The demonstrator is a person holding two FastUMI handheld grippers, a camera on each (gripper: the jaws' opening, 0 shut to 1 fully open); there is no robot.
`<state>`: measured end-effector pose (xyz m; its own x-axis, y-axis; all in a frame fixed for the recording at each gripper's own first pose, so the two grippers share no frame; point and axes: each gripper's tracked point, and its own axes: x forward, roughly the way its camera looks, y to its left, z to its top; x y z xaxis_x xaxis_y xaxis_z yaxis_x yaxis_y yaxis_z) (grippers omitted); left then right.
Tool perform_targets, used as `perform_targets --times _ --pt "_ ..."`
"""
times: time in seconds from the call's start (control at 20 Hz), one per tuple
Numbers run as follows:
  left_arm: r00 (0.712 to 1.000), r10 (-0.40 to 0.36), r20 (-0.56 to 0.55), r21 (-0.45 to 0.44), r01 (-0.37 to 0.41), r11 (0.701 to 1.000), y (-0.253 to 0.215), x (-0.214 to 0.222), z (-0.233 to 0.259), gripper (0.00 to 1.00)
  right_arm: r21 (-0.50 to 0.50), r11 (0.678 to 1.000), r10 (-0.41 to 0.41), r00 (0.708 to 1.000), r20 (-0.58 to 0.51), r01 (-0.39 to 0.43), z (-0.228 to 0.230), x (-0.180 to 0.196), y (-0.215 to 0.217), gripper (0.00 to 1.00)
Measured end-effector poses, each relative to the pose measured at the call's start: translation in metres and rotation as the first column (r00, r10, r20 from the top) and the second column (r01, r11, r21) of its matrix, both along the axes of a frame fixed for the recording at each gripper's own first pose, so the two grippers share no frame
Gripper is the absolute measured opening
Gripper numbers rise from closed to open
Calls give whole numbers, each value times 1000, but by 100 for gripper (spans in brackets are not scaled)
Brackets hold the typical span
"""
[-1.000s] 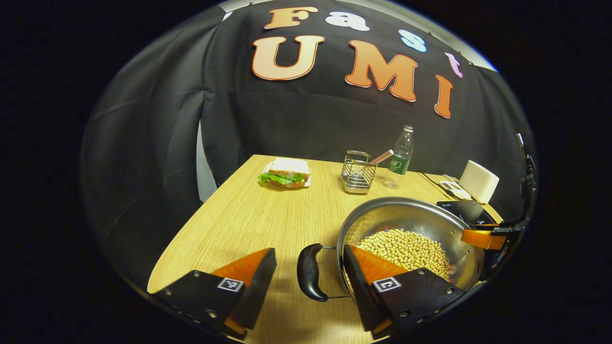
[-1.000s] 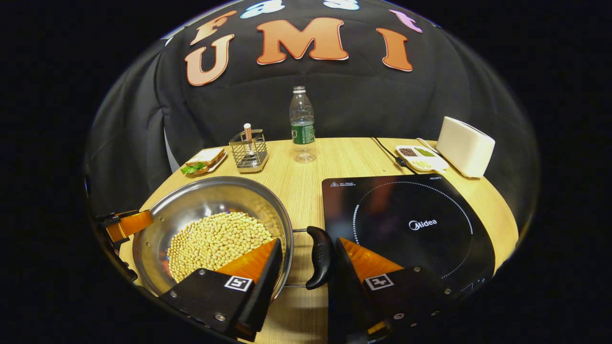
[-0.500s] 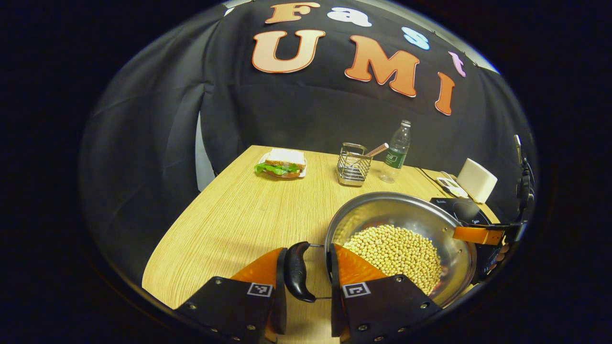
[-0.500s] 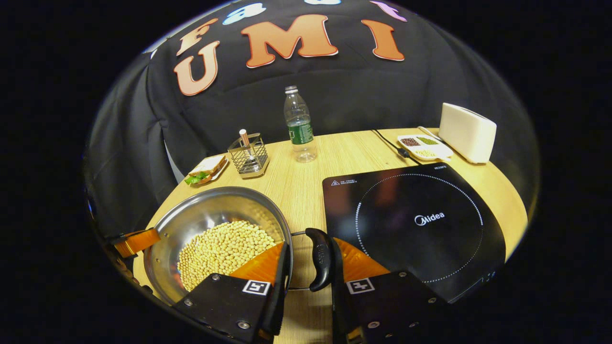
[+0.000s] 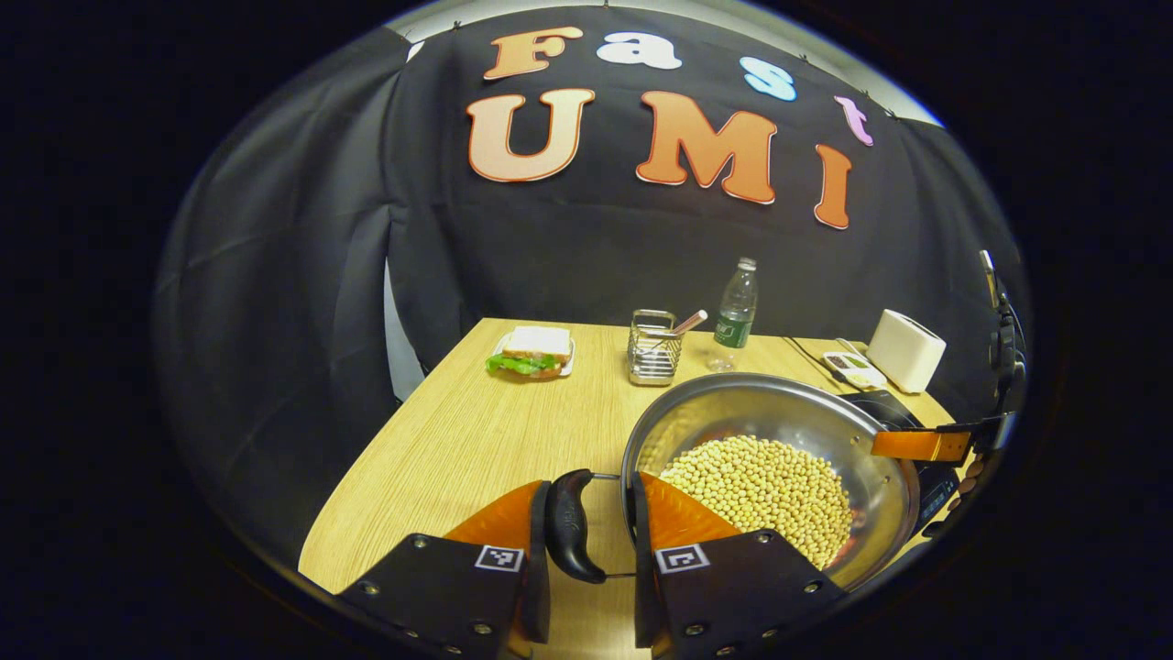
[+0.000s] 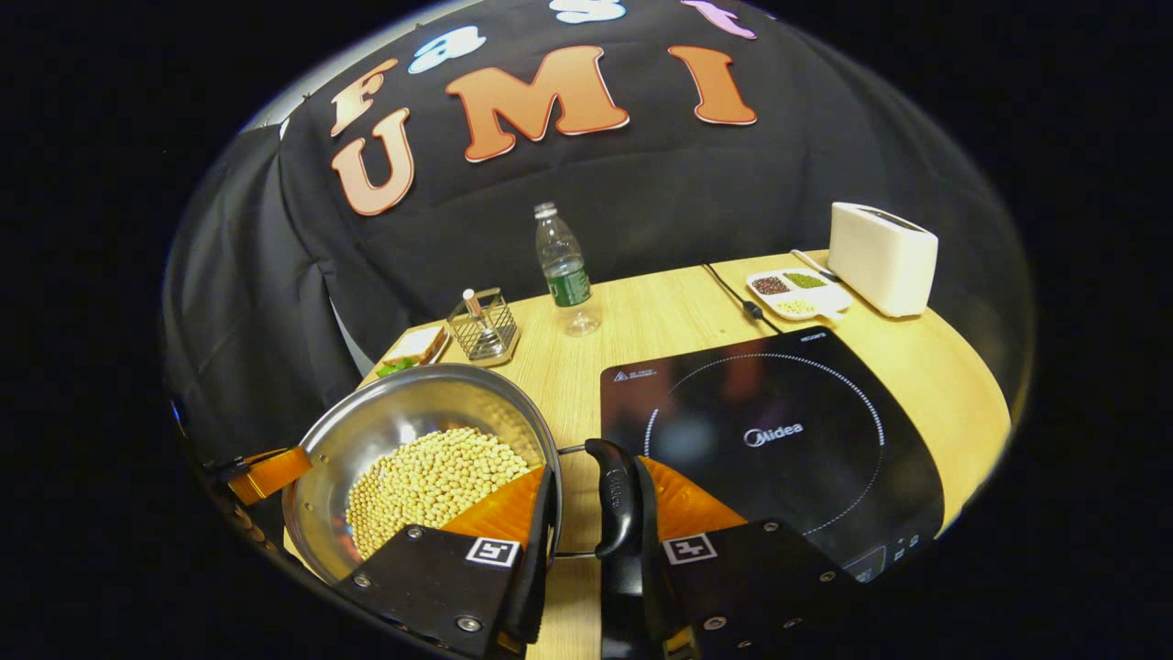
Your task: First push the handle of the pot to place it horizontally, then grasp the pot with both hands and set it on the induction cooktop.
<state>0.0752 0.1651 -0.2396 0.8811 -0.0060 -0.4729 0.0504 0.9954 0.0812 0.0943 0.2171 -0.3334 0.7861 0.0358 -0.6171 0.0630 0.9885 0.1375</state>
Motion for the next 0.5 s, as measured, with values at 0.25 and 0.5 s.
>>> perform_targets --times 0.25,0.5 --pt "999 -41 13 -11 41 999 -50 1 13 37 -6 999 -33 999 32 33 28 -6 -43 43" --pt "996 -86 18 -20 86 996 -105 10 24 37 1 997 -83 995 53 83 45 -10 -93 42"
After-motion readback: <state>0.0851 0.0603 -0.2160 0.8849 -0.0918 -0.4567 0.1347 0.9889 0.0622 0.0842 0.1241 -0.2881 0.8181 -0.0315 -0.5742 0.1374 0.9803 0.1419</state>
